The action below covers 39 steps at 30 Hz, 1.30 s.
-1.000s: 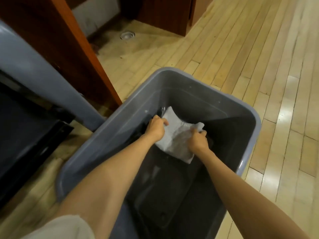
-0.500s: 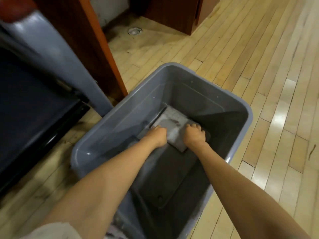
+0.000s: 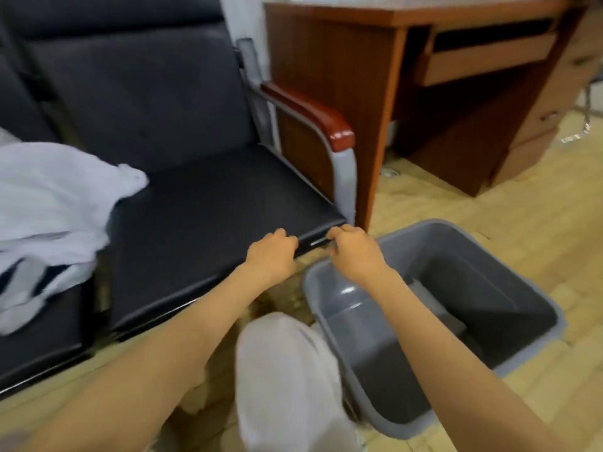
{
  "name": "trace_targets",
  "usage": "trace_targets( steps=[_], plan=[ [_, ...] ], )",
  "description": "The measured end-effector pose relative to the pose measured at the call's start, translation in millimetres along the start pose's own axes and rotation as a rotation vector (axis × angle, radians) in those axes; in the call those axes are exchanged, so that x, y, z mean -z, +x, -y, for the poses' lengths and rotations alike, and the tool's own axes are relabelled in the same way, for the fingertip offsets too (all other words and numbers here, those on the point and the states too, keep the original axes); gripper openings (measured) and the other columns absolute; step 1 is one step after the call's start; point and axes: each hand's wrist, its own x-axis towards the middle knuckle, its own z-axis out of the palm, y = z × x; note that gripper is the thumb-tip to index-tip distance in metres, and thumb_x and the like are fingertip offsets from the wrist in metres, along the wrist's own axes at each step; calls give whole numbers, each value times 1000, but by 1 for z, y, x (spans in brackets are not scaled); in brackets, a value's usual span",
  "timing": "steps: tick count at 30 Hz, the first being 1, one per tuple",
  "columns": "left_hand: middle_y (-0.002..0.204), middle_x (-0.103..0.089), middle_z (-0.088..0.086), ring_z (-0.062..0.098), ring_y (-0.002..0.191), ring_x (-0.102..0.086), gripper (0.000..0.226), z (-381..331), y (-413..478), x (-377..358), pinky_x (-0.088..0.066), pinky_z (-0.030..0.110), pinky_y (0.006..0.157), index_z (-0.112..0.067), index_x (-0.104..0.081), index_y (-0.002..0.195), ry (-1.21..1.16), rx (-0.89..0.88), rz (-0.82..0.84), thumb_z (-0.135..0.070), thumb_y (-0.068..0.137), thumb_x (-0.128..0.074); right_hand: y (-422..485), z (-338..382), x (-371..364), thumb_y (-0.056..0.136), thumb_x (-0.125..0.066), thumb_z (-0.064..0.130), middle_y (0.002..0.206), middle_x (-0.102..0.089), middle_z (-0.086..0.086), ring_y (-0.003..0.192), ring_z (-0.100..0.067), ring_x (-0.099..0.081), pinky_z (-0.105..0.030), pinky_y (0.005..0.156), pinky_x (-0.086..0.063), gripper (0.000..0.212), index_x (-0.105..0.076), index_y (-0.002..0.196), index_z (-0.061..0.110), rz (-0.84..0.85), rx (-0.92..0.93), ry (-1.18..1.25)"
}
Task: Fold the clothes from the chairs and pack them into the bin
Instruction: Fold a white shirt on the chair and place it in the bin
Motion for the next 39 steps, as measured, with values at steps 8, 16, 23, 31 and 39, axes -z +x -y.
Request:
trace_targets(
  steps=[8,16,23,31,39],
  plan=[
    [131,-47,9,29,120,-45,40,187,-103,42,-41,39,94,-17,-49,131,-103,440,-207,-30,94,-55,37,212,9,98,-50,25,137,-48,-6,129,-26,-40,-38,103,-37,41,-45,137,16,37,540,9],
    [135,-43,13,32,127,-35,39,325,-144,32,-37,40,98,-16,-51,131,-278,805,-384,-29,94,-52,101,353,-36,97,-50,24,141,-42,-9,127,-29,-40,-42,100,-40,48,-38,142,15,183,771,-17],
    [141,-41,14,33,131,-33,48,395,-153,2,-31,42,107,-11,-47,136,-345,884,-654,-13,90,-58,165,430,-82,97,-49,24,138,-42,-13,125,-32,-41,-43,101,-39,51,-33,144,12,224,804,55],
    [140,-46,12,29,125,-43,65,410,-153,-11,-33,33,100,-9,-19,151,-431,940,-791,-11,94,-50,186,486,-116,97,-51,27,120,-49,-11,108,-27,-49,-36,79,-44,35,-45,128,11,80,862,226],
    [138,-39,25,44,125,-37,68,403,-147,3,-37,51,100,-7,-45,138,-206,876,-1041,-11,78,-76,171,461,-90,103,-38,19,94,-62,-7,84,-24,-57,-35,70,-45,23,-58,102,6,-90,827,521]
  ],
)
